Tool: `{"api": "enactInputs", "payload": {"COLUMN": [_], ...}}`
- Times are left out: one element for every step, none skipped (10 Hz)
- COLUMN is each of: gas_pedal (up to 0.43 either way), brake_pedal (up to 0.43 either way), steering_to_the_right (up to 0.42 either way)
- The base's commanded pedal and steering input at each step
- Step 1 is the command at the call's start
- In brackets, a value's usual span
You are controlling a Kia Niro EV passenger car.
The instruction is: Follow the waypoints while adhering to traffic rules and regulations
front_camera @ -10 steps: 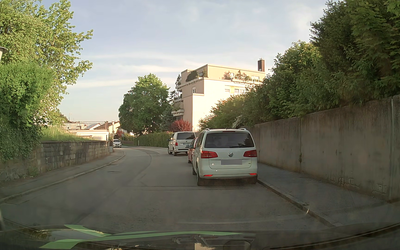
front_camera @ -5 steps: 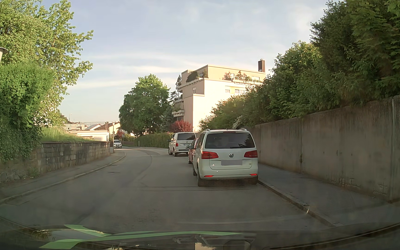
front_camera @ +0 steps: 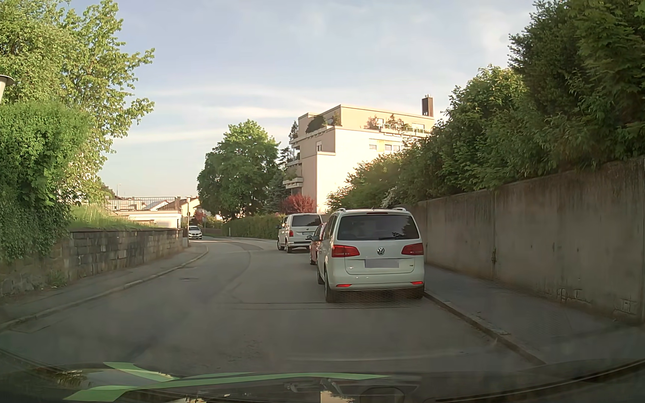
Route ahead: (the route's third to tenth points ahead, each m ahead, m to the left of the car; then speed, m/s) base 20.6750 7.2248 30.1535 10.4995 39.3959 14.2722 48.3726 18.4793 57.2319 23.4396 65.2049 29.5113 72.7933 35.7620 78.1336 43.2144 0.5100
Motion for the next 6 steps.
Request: {"api": "enactInputs", "payload": {"gas_pedal": [0.028, 0.028, 0.028, 0.028, 0.028, 0.028], "brake_pedal": [0.0, 0.0, 0.0, 0.0, 0.0, 0.0], "steering_to_the_right": [-0.541, -0.561, -0.575, -0.588, -0.602, -0.615]}}
